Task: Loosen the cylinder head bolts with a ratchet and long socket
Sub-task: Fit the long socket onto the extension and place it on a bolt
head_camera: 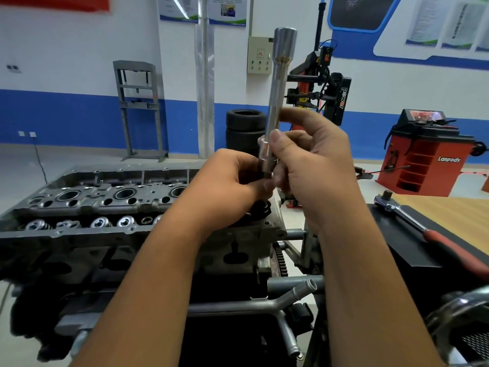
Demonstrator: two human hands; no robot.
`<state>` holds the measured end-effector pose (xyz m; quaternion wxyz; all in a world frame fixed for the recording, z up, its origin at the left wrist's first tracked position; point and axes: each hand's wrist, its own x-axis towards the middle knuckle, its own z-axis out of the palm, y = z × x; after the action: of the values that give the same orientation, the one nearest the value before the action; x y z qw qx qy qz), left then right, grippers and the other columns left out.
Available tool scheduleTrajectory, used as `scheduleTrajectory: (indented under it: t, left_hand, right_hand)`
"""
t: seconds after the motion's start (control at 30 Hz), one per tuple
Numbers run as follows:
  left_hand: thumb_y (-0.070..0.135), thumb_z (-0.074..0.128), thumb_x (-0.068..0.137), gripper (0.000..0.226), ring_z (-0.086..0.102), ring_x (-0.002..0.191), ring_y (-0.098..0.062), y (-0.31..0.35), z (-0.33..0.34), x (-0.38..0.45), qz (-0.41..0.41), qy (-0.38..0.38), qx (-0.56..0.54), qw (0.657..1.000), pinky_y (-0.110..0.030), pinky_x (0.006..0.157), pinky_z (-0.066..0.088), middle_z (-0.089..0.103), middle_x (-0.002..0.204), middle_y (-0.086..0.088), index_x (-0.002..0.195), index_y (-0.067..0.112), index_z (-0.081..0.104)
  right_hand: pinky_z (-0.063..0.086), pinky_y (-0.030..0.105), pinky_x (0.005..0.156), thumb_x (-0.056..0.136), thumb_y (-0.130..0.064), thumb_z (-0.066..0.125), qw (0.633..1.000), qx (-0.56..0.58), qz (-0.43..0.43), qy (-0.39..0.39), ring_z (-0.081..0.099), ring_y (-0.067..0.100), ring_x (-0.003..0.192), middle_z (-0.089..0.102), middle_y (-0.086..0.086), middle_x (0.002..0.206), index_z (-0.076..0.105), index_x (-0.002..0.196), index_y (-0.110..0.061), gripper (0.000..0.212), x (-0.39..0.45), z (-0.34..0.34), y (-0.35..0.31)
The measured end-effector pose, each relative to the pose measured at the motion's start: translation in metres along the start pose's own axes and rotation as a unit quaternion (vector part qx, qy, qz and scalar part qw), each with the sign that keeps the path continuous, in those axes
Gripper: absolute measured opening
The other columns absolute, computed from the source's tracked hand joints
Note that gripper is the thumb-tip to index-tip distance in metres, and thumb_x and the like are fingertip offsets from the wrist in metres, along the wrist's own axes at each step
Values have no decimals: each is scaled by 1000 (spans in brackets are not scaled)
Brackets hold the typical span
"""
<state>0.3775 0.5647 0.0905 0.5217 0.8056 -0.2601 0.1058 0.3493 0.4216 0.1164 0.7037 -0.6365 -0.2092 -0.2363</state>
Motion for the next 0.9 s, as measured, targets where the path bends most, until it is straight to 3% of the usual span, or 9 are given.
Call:
scheduleTrajectory:
  t: [0.07, 0.13, 0.23, 0.33, 0.43, 0.53, 0.6, 0.8, 0.9]
  left_hand:
    - [23, 82, 90, 7, 76, 81, -9, 2, 2, -1, 3, 19, 9, 1000, -38, 78, 62, 80, 85, 7, 96, 24, 79]
    - [29, 86, 82, 17, 77, 85, -17, 3, 5, -1, 0, 47, 30, 998, -48, 82, 63, 80, 87, 2, 95, 21, 79]
    - [29, 80, 90, 6, 72, 69, -9, 4, 3, -2, 5, 27, 31, 999, -33, 64, 58, 77, 78, 5, 94, 24, 80]
    - [19, 70, 100, 11, 66, 63, -2, 3, -1, -4, -7, -12, 0, 1000, -19, 60, 50, 76, 77, 8, 102, 26, 79]
    - [22, 78, 93, 6, 76, 79, -10, 4, -1, -3, -3, 19, 4, 1000, -33, 73, 59, 80, 86, 7, 98, 26, 79]
    - [28, 85, 84, 12, 77, 80, -16, 4, 2, -3, -5, 46, 20, 999, -49, 81, 63, 79, 84, 3, 93, 23, 79]
    - [28, 86, 82, 14, 77, 80, -16, 4, 2, -3, 0, 47, 36, 998, -51, 83, 62, 79, 84, 3, 92, 22, 80]
    - [20, 71, 96, 15, 66, 62, -3, 5, -3, -6, 1, -29, -18, 999, -18, 59, 54, 79, 82, 7, 103, 28, 81]
    - [16, 79, 90, 14, 78, 81, -18, 5, -1, -4, -6, 15, -15, 1000, -47, 81, 65, 81, 89, 3, 101, 24, 82]
  right_hand:
    - [42, 20, 41, 98, -7, 69, 1000, -28, -4, -7, 53, 6, 43, 64, 23, 77, 70, 102, -18, 12, 1, -1, 2]
    - [52, 27, 51, 88, -18, 82, 995, -88, -28, 21, 63, 9, 54, 69, 5, 71, 75, 95, -19, 9, 1, 0, 8]
    - [60, 36, 61, 85, -21, 85, 989, -126, -47, 68, 69, 16, 64, 69, -6, 68, 77, 87, -23, 9, 2, 0, 11]
    - [52, 27, 54, 94, -14, 75, 987, -142, -56, 49, 66, 12, 59, 72, 1, 77, 70, 87, -31, 19, 5, -3, 11]
    - [49, 24, 50, 100, -12, 64, 995, -93, -28, -6, 58, 2, 51, 75, 7, 86, 67, 97, -31, 20, 6, -3, 11]
    - [54, 28, 58, 90, -32, 76, 994, -104, -33, 6, 69, 8, 64, 75, 1, 80, 73, 92, -31, 4, 4, -3, 16]
    - [59, 35, 66, 81, -39, 82, 991, -123, -46, 30, 72, 12, 72, 74, -5, 77, 77, 85, -30, 11, 3, -2, 18]
    - [52, 30, 65, 92, -31, 76, 986, -143, -67, 52, 61, 5, 63, 65, -14, 64, 76, 84, -26, 9, 4, 3, 19]
    - [59, 44, 75, 97, -22, 68, 989, -134, -45, 32, 64, 16, 74, 69, -7, 78, 71, 100, -30, 9, 7, 5, 16]
